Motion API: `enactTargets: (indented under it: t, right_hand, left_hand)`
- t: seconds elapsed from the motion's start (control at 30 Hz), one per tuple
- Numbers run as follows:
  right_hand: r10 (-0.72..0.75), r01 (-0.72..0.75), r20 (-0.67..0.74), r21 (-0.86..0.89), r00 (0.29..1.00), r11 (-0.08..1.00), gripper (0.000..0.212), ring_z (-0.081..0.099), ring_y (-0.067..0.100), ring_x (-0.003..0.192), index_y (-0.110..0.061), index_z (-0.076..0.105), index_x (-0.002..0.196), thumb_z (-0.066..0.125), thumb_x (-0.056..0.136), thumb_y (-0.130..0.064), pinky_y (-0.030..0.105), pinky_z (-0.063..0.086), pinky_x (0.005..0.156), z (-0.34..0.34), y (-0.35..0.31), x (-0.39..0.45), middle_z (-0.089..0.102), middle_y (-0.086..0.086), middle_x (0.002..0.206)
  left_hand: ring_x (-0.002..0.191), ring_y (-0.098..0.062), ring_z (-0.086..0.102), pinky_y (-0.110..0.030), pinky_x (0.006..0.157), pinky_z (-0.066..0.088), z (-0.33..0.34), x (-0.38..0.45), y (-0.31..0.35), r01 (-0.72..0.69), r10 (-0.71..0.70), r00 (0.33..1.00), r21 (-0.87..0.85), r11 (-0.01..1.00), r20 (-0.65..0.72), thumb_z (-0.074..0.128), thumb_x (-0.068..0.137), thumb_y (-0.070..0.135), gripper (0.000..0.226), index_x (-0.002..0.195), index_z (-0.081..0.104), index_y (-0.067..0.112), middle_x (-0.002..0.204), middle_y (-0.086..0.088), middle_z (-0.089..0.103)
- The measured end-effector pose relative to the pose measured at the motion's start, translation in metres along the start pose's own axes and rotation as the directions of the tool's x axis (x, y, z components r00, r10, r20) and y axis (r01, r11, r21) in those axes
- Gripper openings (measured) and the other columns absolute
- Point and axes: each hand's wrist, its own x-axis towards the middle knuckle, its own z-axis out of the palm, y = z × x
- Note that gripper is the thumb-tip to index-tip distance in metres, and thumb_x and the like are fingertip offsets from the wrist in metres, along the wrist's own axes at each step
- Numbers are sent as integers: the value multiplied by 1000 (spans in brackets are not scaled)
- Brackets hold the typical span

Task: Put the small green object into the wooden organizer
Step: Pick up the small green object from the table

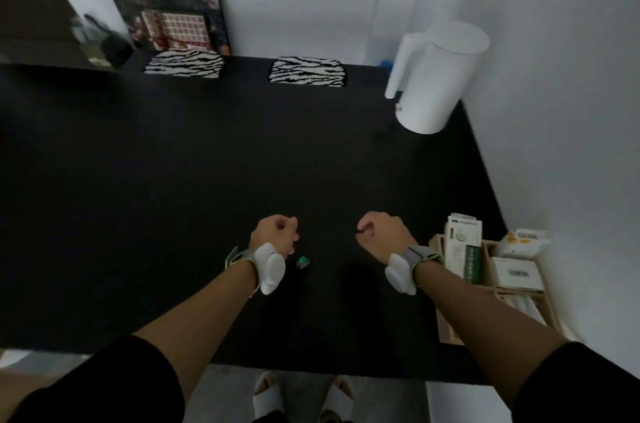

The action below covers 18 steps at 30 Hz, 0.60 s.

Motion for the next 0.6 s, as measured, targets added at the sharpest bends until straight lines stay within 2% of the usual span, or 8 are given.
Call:
enactTargets:
  t: [0.13,0.2,0.27,0.43,0.5,0.6]
  right_hand:
    - [-85,88,104,-18,991,996,18,65,14,89,-24,59,106,60,88,-25,36,56,84,34,-30,11,66,-1,97]
    - [-107,112,143,-31,984,993,19,65,15,91,-22,59,107,60,88,-25,36,56,84,52,-41,15,66,-1,98]
    - [-130,144,176,-71,976,987,22,64,17,96,-20,59,110,60,88,-24,37,55,86,70,-48,19,65,0,103]
    - [-146,192,239,-186,960,964,32,60,20,107,-23,57,118,62,86,-19,38,52,91,102,-52,31,59,2,122]
    - [-146,200,240,-219,960,955,32,59,21,106,-24,58,116,62,85,-17,38,52,89,107,-49,34,56,1,122]
    - [-160,211,219,-234,962,949,20,61,21,98,-21,61,105,60,86,-15,39,54,85,116,-49,40,59,2,116]
  left_hand:
    - [88,-23,69,-38,80,55,-21,7,-30,67,-68,998,-45,997,-18,47,96,36,22,102,62,20,95,0,69]
    - [80,-21,68,-35,76,55,-24,11,-46,85,-86,996,-69,994,-20,47,96,37,24,100,63,20,92,1,70]
    - [74,-20,67,-34,75,55,-25,15,-59,100,-102,995,-78,992,-21,47,95,38,25,97,65,20,89,1,71]
    - [73,-19,66,-31,70,54,-26,22,-81,122,-121,992,-76,990,18,47,94,39,22,83,61,27,90,0,72]
    - [70,-18,66,-30,68,54,-26,21,-85,124,-123,992,-75,989,20,47,94,39,22,84,61,26,89,0,72]
    - [69,-17,66,-28,67,54,-28,25,-93,143,-142,990,-60,988,25,47,94,39,23,93,64,23,88,1,72]
